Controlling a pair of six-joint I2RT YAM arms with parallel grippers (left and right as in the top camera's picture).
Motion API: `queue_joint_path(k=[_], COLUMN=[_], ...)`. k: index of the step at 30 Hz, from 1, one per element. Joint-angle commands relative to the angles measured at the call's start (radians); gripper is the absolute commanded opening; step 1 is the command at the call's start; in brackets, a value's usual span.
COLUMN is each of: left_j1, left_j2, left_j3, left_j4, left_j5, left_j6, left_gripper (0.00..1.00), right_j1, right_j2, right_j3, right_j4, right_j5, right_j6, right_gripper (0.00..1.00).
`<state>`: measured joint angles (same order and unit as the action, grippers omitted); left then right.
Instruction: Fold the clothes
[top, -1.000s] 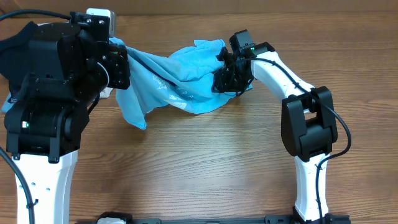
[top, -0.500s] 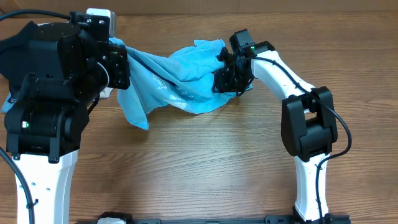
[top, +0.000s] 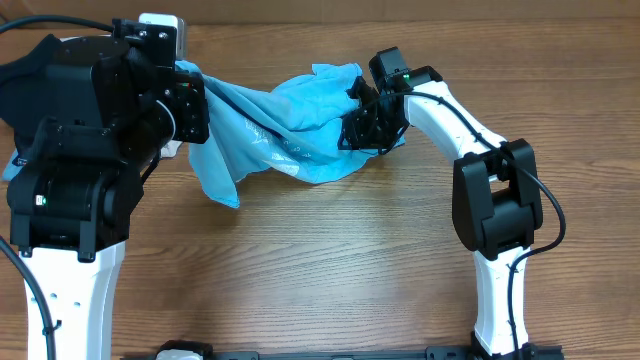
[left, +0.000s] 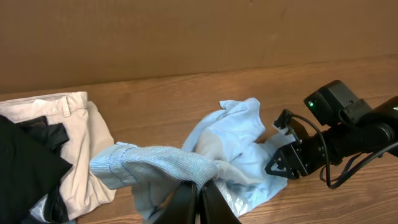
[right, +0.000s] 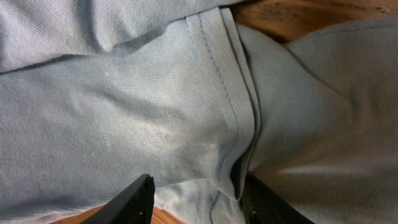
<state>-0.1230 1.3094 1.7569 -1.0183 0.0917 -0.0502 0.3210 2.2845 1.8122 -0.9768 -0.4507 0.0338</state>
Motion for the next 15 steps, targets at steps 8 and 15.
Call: queue_joint_path(k=[8, 15], left_j1=[-0.003, -0.003], left_j2=[-0.008, -0.008], left_j3=[0.008, 0.008], left_j4=[0.004, 0.005], left_j5=[-0.014, -0.014], left_j6=[0.013, 0.013], left_gripper=[0.06, 0.06], right_j1=[-0.001, 0.002], right_j2=[-0.026, -0.027], right_j3=[0.045, 0.048], right_j4=[0.027, -0.024], right_j5=[-0.023, -0.023], right_j6=[0.005, 0.005], right_gripper=[0.53, 0.53])
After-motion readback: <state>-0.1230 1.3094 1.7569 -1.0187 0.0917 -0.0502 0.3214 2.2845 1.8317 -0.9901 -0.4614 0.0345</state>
